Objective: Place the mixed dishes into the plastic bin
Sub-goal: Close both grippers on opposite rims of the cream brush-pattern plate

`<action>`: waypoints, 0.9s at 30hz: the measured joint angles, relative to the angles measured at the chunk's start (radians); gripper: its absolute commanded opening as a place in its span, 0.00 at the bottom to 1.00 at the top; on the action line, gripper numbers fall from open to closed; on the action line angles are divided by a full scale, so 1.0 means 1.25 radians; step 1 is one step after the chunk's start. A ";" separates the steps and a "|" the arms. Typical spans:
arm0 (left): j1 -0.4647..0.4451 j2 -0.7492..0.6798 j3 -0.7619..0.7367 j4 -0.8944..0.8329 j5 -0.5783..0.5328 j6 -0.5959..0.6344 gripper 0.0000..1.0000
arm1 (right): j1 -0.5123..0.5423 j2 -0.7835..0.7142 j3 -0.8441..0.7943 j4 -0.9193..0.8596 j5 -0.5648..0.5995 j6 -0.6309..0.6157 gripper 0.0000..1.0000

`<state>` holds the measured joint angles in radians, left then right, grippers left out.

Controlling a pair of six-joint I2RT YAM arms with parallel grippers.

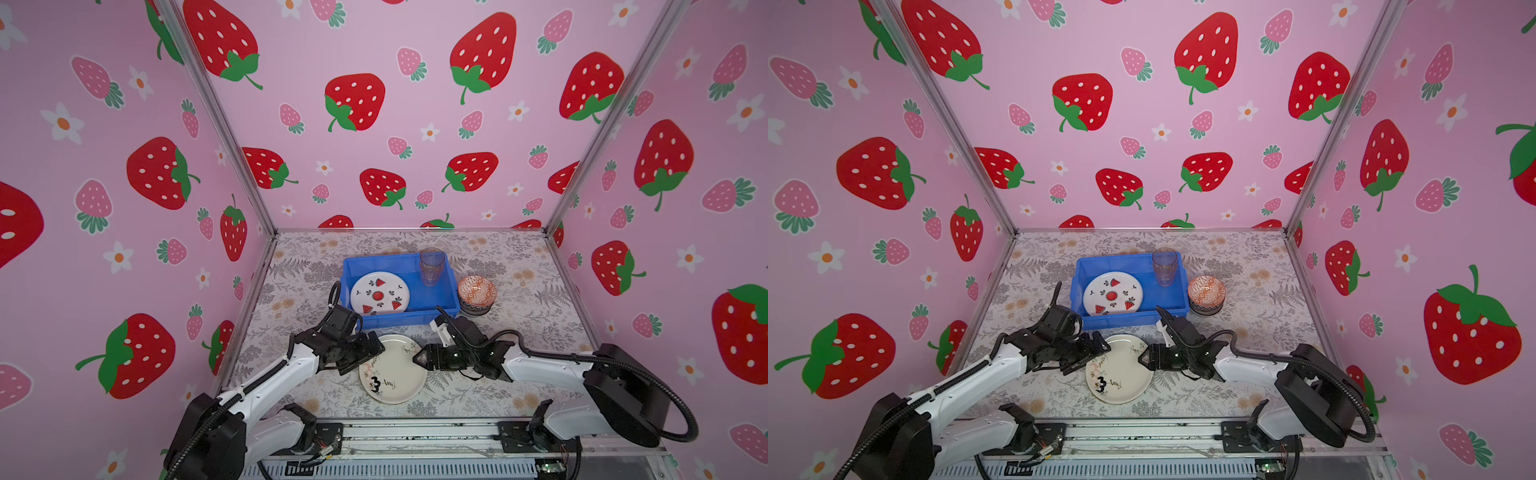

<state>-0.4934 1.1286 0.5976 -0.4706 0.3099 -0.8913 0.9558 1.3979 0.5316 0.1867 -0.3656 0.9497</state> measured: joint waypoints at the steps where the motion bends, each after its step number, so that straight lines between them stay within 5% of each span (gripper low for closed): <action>1: -0.004 0.004 0.000 0.001 -0.003 0.000 0.96 | 0.000 0.001 0.002 0.001 -0.002 0.000 0.72; 27: -0.085 0.070 0.018 0.007 -0.036 -0.020 0.96 | 0.000 0.015 0.005 0.004 -0.019 0.000 0.62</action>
<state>-0.6003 1.2160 0.6201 -0.4622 0.2653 -0.9165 0.9558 1.4166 0.5377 0.1913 -0.3889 0.9497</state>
